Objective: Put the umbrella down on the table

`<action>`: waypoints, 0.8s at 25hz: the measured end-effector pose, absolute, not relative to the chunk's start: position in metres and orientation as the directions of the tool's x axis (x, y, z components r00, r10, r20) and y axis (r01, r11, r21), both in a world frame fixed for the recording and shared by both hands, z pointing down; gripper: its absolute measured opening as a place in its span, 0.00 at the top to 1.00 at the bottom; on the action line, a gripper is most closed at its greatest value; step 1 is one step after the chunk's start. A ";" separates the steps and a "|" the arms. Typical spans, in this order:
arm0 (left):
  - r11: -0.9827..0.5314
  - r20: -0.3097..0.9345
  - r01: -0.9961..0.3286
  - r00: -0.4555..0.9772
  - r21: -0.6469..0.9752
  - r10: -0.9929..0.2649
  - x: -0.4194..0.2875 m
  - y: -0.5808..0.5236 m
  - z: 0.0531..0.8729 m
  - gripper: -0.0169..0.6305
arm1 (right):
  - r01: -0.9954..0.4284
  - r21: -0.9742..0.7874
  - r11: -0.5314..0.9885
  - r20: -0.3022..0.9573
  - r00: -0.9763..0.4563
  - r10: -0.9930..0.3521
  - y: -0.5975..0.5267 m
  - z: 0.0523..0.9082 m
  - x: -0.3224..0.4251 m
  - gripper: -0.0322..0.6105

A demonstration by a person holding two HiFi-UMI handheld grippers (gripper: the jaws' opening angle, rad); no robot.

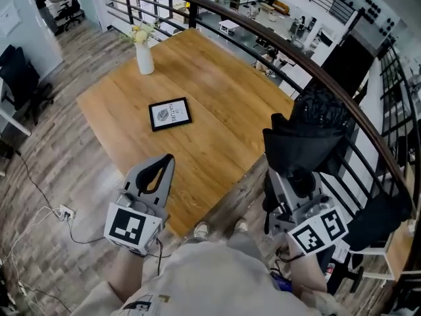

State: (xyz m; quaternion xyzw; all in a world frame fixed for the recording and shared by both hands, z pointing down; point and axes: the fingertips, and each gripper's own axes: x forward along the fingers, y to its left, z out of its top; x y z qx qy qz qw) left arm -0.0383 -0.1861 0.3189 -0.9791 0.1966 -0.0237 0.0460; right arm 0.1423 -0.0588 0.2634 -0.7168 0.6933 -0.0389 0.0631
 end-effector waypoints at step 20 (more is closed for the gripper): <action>-0.678 0.124 -0.725 0.667 -0.120 -0.735 0.050 -0.297 0.340 0.95 | -0.925 -0.172 0.340 0.018 -0.348 -0.937 -0.261 0.287 0.282 0.57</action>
